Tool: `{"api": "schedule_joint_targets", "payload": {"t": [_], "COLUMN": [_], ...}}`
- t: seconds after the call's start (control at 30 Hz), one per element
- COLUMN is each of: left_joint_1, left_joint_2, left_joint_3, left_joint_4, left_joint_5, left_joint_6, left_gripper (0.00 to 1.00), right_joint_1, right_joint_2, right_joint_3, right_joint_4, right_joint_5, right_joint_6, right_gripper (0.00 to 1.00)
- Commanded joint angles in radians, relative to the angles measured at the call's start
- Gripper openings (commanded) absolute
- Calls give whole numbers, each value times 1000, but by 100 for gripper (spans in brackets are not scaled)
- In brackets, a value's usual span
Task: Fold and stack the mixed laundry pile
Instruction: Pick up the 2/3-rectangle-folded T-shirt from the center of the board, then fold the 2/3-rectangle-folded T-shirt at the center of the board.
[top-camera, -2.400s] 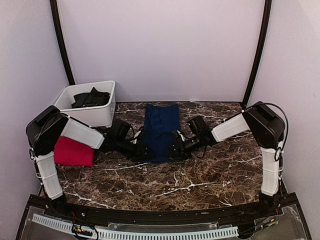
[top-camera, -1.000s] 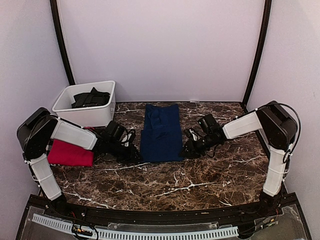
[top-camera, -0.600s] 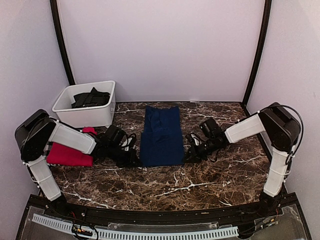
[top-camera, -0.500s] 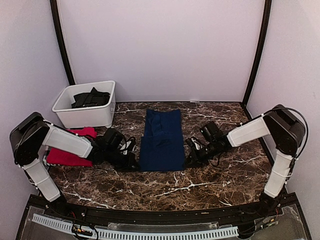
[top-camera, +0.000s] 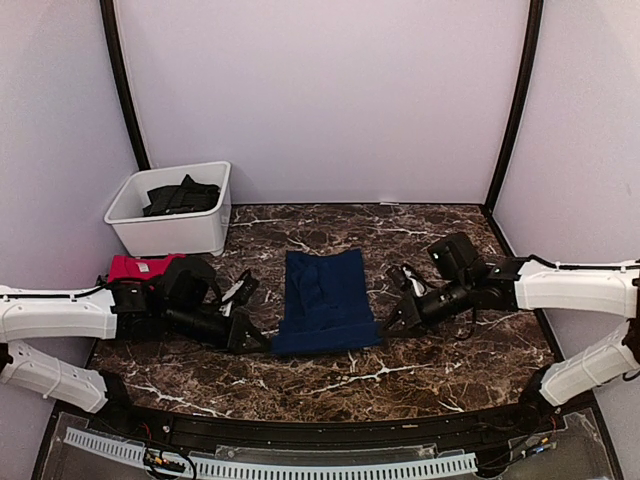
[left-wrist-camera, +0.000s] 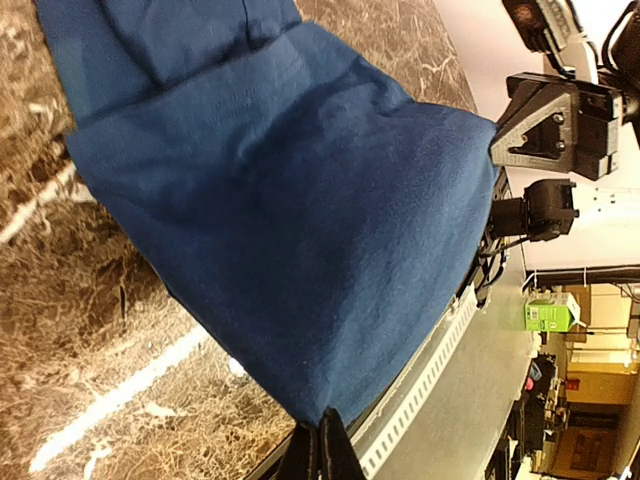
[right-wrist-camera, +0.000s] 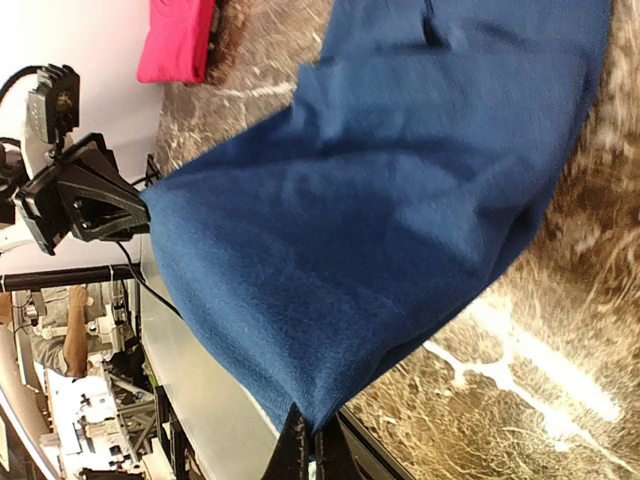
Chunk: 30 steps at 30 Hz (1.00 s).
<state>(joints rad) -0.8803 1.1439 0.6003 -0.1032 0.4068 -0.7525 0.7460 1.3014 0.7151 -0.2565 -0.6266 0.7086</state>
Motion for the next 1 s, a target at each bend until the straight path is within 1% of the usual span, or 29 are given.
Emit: {"api": "schedule_joint_targets", "payload": {"t": [0.0,0.07,0.2,0.33,0.5,0.57,0.67,0.77,0.83,0.97], "left_joint_1": [2,2,26,91,205,239,283,319,332,347], "left_joint_2": [-14,24,45,75,153,203,320,443,519,673], "left_joint_3": [103,144,209,281,353,388,461,522,573,662], "left_joint_4": [-171,-182,-200,-224,-215,-194,-157,-65,-34,5], "left_joint_5": [-74,-91,-120,-95,-51,-39,-15,-7,-21,-65], "left_joint_6": [22,26,32,73,129,152,175,179,192,221], "left_gripper": [0,0,0,0,0,0,0,0,0,0], "right_joint_1": [-17,-34,-58,-112,-176,-199,-235,-266,-280,-299], "right_joint_2": [9,37,59,93,202,261,374,506,593,744], "right_joint_3": [109,141,214,282,393,446,537,638,691,760], "right_joint_4": [-123,-133,-150,-182,-194,-186,-157,-118,-85,-29], "right_joint_5": [72,68,64,55,27,11,-14,-34,-50,-31], "right_joint_6": [-23,-34,-54,-98,-169,-191,-219,-241,-244,-247], "right_gripper": [0,0,0,0,0,0,0,0,0,0]}}
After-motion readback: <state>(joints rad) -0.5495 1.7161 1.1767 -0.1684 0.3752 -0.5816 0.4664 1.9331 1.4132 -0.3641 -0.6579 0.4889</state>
